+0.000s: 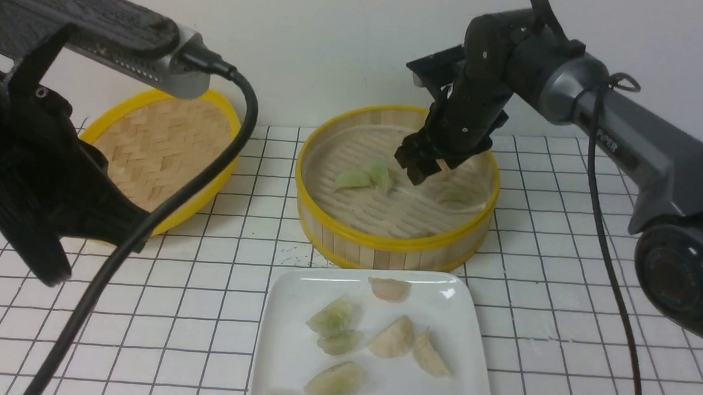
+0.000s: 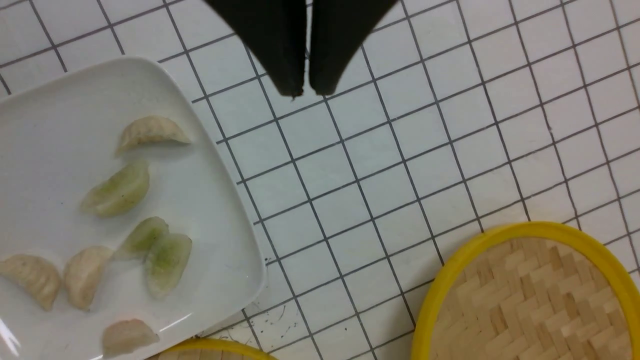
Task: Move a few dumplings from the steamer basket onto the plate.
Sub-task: Use the right arm to grab a dumpling from inside the steamer
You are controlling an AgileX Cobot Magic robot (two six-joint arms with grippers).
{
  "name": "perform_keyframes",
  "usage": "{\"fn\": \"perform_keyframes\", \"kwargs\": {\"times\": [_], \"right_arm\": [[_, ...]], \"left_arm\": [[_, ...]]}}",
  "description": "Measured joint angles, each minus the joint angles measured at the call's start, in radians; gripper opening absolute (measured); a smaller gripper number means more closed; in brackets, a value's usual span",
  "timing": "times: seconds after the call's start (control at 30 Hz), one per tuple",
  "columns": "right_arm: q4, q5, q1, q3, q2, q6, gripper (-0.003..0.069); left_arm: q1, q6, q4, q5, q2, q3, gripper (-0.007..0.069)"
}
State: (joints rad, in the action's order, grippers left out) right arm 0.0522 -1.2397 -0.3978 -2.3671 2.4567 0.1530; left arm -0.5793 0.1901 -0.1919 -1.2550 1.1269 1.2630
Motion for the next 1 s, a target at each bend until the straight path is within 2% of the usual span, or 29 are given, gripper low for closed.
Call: {"fn": "perform_keyframes", "kwargs": {"times": [0.3,0.5,0.87,1.0], "right_arm": [[-0.078,-0.005,0.0,-0.01,0.014,-0.003,0.0468],[-0.078,-0.005,0.0,0.071,0.014,-0.08,0.0468],[-0.113,-0.005,0.0,0.093,0.016,-0.05,0.0465],[-0.115,-0.003,0.0,0.089,0.029,-0.049,0.0438]], "left_arm": [[0.0,0.0,0.0,0.0,0.0,-0.005,-0.0006],[0.0,0.0,0.004,0.0,0.0,-0.005,-0.0006],[0.0,0.0,0.02,0.0,0.0,-0.005,-0.0006],[0.0,0.0,0.02,0.0,0.0,-0.005,-0.0006]]}}
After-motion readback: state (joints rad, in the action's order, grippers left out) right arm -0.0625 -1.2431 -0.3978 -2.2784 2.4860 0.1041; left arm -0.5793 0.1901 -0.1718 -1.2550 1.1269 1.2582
